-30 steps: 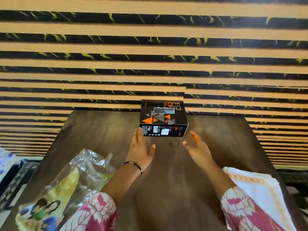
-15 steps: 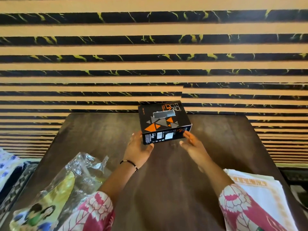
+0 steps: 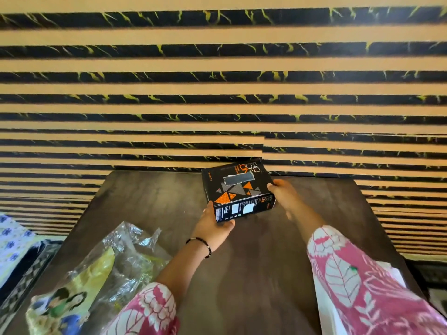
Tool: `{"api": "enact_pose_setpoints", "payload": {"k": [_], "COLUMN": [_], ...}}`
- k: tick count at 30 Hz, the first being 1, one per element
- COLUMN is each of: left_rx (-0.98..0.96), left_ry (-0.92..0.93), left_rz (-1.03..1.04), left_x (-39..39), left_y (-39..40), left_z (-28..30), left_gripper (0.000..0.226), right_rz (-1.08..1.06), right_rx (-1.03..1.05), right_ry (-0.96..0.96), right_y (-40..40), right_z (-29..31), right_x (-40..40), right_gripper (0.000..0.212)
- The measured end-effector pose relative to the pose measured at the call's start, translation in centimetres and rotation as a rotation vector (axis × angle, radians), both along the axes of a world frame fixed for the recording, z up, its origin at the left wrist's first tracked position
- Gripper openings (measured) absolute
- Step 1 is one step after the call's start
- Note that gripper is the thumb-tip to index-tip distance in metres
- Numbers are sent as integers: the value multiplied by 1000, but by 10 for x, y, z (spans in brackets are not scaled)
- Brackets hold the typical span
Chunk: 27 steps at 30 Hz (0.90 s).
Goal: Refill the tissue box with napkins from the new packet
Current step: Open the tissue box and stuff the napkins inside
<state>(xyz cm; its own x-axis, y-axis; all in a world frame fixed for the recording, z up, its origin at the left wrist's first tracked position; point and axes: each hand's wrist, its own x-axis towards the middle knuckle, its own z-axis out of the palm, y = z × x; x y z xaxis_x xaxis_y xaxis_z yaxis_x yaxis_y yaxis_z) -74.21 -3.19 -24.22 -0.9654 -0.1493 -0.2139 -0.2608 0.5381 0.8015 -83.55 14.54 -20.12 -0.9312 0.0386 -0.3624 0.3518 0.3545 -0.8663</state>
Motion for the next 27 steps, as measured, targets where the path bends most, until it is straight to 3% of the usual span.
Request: {"api": "enact_pose_setpoints", "payload": {"k": [7, 11, 21, 24, 27], "left_rx": [-20, -87, -372, -474, -580], "left_ry": [38, 30, 2, 157, 260], "left_rz": [88, 148, 105, 36, -178], "left_x": [43, 79, 166, 150, 115], "left_y": [-10, -12, -17, -6, 15], "left_z": [-4, -8, 8, 15, 10], "left_gripper": [45, 65, 37, 55, 74], "right_rz": [-63, -123, -98, -127, -83], "right_rx": [-107, -149, -69, -36, -19], "right_ry": [23, 79, 92, 97, 81], "right_y": [6, 8, 51, 65, 67], "right_z": [-22, -35, -45, -42, -40], "right_x": [91, 163, 242, 229, 208], "right_gripper": [43, 47, 29, 24, 24]}}
